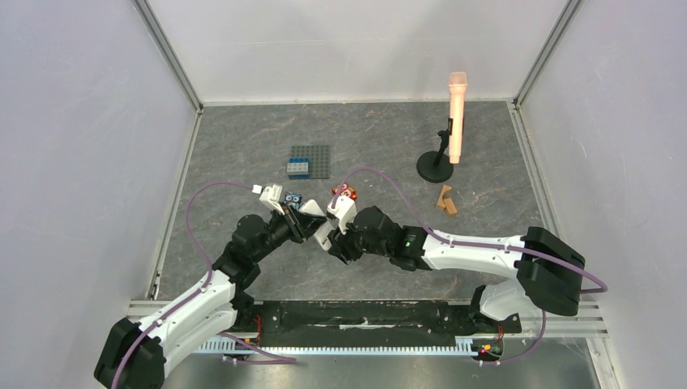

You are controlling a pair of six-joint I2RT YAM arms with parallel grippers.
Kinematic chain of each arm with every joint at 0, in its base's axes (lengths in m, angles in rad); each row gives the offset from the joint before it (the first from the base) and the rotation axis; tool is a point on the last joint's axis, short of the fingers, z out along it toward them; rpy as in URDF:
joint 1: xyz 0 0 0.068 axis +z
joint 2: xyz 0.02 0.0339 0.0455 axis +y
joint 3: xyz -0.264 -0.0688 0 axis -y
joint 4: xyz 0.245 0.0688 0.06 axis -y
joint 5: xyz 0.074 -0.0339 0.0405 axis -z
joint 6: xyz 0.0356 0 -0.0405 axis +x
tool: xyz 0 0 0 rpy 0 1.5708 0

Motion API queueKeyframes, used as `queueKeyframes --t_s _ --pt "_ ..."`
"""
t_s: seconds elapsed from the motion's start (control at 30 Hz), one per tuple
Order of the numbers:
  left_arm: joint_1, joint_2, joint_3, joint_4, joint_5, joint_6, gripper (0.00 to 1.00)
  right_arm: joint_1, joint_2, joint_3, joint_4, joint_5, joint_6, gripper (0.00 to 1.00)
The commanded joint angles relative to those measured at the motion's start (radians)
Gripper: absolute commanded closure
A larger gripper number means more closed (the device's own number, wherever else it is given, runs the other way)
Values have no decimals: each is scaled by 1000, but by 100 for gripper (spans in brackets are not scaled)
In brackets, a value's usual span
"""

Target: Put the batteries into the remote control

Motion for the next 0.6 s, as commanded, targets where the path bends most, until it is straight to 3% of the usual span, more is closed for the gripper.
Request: queueKeyframes --t_s 0.0,0.57 --pt "-2 -9 5 92 7 29 98 10 -6 58 38 -73 2 68" --pt "-3 -20 -1 93 3 28 98 10 57 153 -94 61 81 69"
